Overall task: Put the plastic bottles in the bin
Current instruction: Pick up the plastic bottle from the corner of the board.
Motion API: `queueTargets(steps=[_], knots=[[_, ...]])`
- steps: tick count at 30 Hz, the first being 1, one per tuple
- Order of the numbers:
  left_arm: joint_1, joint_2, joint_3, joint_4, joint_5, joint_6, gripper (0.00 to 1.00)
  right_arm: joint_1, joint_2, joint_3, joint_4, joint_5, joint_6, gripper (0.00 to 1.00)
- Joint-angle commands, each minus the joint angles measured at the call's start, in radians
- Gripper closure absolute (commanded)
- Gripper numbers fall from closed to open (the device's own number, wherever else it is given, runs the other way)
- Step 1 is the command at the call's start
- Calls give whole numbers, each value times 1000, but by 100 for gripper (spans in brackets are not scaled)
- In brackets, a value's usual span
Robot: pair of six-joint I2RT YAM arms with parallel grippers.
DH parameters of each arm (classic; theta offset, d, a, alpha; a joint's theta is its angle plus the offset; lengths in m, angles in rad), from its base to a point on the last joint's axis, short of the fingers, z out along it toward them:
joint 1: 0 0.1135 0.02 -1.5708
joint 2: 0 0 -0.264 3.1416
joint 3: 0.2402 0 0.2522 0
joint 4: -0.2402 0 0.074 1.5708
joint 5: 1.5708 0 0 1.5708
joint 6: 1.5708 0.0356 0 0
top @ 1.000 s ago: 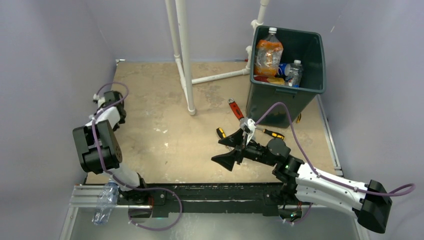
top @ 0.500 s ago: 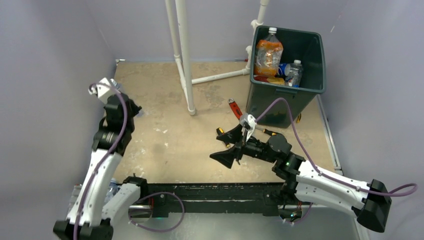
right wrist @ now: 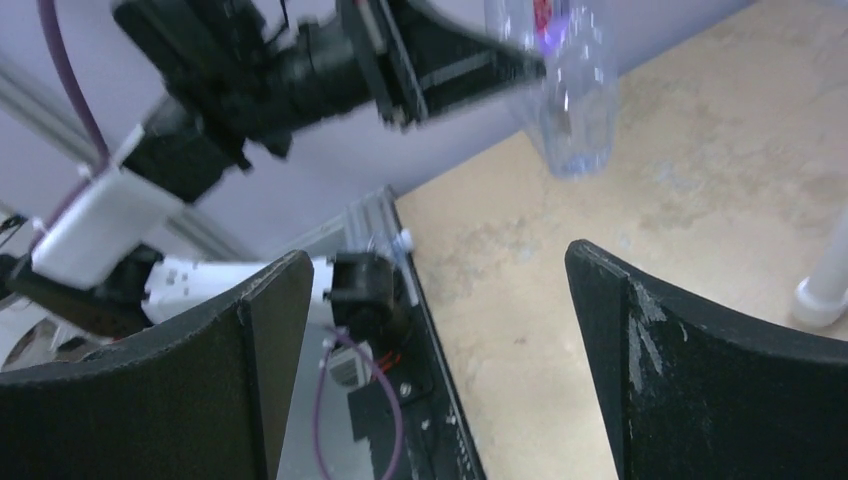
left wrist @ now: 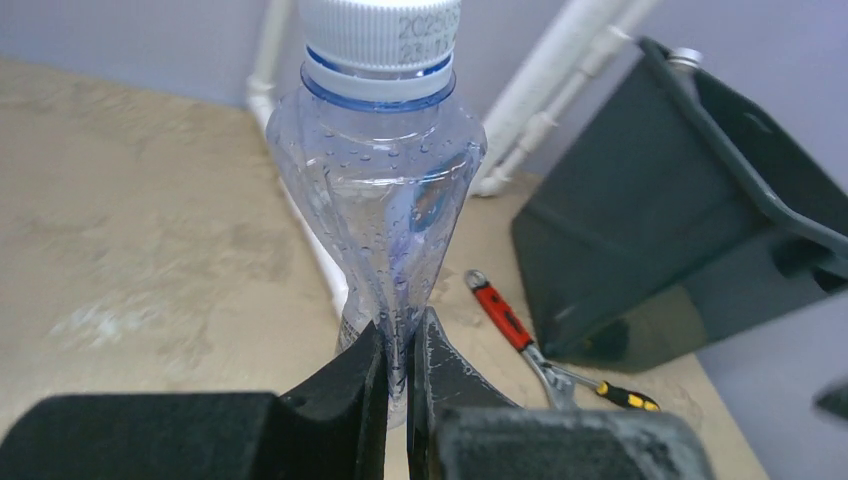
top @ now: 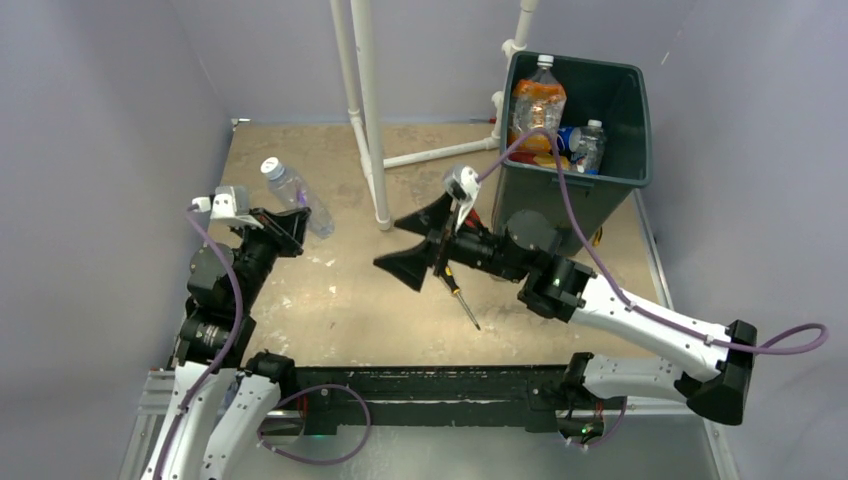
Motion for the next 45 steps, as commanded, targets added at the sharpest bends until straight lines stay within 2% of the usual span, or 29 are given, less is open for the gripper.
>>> queueTargets(steps=[1,6,10,17,21,27,30,33,36,38,39,41,42,44,45], knots=[[-2,28,-40,317,291,98,100,3,63,258,-168,156,-98,1],[-2,118,-26,434,514,162,100,3,214,538,-368,272,-156,1],[-3,140,-32,464,614,200,100,3,335,717,-483,338,-188,1],[-6,142,-8,418,649,259,100,3,515,948,-562,368,-227,2],[-6,141,9,368,647,274,100,3,544,963,-534,353,-239,7],[-6,168,69,273,639,289,100,6,588,1004,-550,338,-271,20],[-6,176,85,236,635,296,100,8,597,1003,-547,347,-285,30],[-6,176,88,227,638,292,100,8,604,994,-547,353,-294,45],[-6,170,83,238,643,275,100,8,604,975,-538,349,-295,68],[-6,170,84,239,644,264,100,8,595,960,-527,352,-292,91],[-6,169,86,238,638,254,88,8,587,952,-522,363,-289,100],[-6,161,89,240,616,233,58,8,552,924,-504,387,-286,100],[-6,149,91,239,584,225,47,8,527,905,-493,402,-286,100],[-6,123,94,232,516,213,11,8,475,882,-497,425,-288,100],[-6,108,96,224,463,208,6,8,447,881,-509,438,-293,100]])
